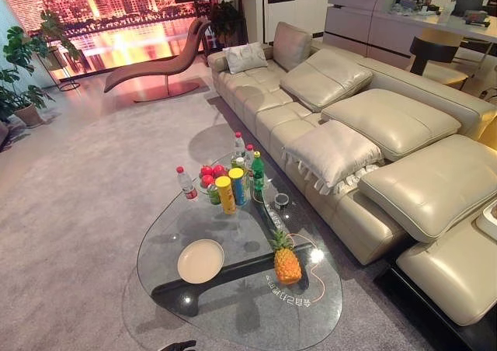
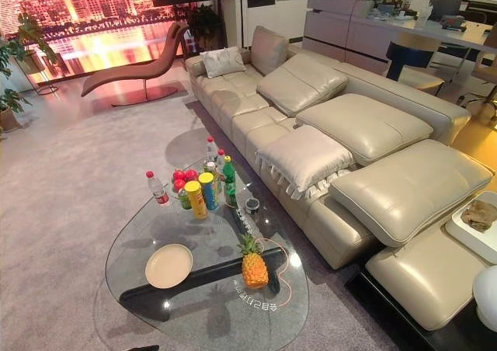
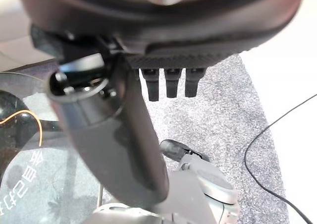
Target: Pick up the fruit to the plate
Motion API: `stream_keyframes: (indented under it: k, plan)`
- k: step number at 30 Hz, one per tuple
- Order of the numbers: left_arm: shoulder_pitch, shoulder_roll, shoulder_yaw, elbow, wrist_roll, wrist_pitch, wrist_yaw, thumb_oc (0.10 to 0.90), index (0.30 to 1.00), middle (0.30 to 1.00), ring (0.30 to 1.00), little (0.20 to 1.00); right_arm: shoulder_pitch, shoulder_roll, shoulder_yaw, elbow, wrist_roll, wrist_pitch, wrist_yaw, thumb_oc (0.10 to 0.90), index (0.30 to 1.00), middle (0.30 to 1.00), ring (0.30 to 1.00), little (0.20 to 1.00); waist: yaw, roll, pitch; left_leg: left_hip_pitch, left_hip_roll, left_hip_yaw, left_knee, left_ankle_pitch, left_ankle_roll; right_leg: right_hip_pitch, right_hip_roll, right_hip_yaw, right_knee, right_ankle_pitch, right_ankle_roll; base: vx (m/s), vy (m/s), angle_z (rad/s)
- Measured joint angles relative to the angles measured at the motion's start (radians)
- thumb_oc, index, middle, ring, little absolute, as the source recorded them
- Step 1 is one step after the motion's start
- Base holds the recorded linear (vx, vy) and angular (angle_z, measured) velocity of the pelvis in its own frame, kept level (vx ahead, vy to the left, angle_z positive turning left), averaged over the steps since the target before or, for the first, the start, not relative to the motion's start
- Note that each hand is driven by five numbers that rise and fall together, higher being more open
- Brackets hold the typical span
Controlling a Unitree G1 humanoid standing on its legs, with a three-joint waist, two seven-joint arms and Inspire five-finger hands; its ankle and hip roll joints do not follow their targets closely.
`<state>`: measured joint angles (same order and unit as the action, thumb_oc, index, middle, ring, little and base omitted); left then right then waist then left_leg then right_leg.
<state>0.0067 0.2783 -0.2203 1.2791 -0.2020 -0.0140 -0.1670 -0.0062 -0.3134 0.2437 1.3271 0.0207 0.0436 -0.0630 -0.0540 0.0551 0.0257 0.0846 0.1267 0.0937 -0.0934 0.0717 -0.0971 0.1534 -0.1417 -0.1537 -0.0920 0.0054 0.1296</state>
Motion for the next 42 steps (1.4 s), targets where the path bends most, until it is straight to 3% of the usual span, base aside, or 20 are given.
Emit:
stream_keyframes:
  k: [14, 21, 24, 27, 32, 39, 42]
  plan:
    - [-0.002, -0.021, 0.000, -0.001, -0.019, 0.000, 0.028, 0.800, 0.900, 0.900, 0.900, 0.900, -0.013, -0.014, -0.001, -0.001, 0.002, 0.010, -0.006, 0.800, 0.900, 0.900, 0.900, 0.900, 0.001, 0.023, 0.014, -0.024, 0.003, 0.001, 0.000, -0.002, -0.005, -0.025, 0.000, 0.000, 0.000, -0.004, -0.001, -0.01, -0.003, 0.00]
    - [-0.030, -0.023, 0.002, -0.004, -0.082, -0.002, 0.048, 0.800, 0.900, 0.900, 0.900, 0.900, -0.031, -0.055, -0.010, 0.000, 0.009, 0.013, -0.006, 0.800, 0.900, 0.900, 0.900, 0.900, 0.013, 0.035, 0.079, -0.108, -0.001, -0.007, 0.007, 0.021, -0.013, -0.109, 0.004, -0.001, 0.000, 0.016, -0.004, -0.10, 0.007, 0.01]
    - [-0.109, -0.021, 0.002, -0.019, -0.102, -0.007, 0.054, 0.800, 0.900, 0.900, 0.900, 0.900, -0.097, -0.075, -0.022, 0.000, 0.020, 0.012, -0.007, 0.800, 0.900, 0.900, 0.900, 0.900, 0.014, 0.049, 0.195, -0.180, -0.008, -0.023, 0.008, 0.052, -0.008, -0.169, 0.003, -0.005, 0.004, 0.040, -0.003, -0.16, 0.011, 0.08]
    - [-0.153, -0.018, 0.005, -0.033, -0.125, -0.013, 0.044, 0.800, 0.900, 0.900, 0.900, 0.900, -0.150, -0.080, -0.032, 0.000, 0.031, 0.016, -0.006, 0.800, 0.900, 0.900, 0.900, 0.900, 0.020, 0.043, 0.284, -0.215, -0.016, -0.030, 0.008, 0.066, -0.001, -0.199, -0.003, -0.006, 0.006, 0.056, 0.002, -0.10, 0.012, 0.07]
    - [-0.181, 0.011, 0.005, -0.065, -0.177, -0.038, 0.045, 0.800, 0.900, 0.900, 0.900, 0.900, -0.238, -0.082, -0.032, -0.004, 0.040, 0.013, -0.008, 0.800, 0.900, 0.900, 0.900, 0.900, 0.024, 0.035, 0.353, -0.264, -0.029, -0.033, 0.008, 0.076, 0.008, -0.247, -0.014, -0.003, 0.006, 0.067, 0.007, -0.06, 0.018, 0.01]
    - [-0.262, 0.058, -0.001, -0.109, -0.255, -0.066, 0.024, 0.800, 0.900, 0.900, 0.900, 0.900, -0.345, -0.088, -0.040, -0.042, 0.127, 0.008, -0.033, 0.800, 0.900, 0.900, 0.900, 0.900, 0.028, 0.058, 0.431, -0.336, -0.037, -0.036, 0.008, 0.094, 0.015, -0.318, -0.020, -0.003, 0.007, 0.083, 0.011, -0.08, 0.022, 0.01]
    - [-0.307, 0.059, -0.004, -0.158, -0.328, -0.091, 0.047, 0.800, 0.900, 0.900, 0.900, 0.900, -0.388, -0.089, -0.040, -0.065, 0.178, -0.025, -0.064, 0.800, 0.900, 0.900, 0.900, 0.900, 0.027, 0.059, 0.467, -0.373, -0.040, -0.034, 0.009, 0.102, 0.018, -0.357, -0.024, -0.001, 0.007, 0.094, 0.012, -0.10, -0.036, -0.02]
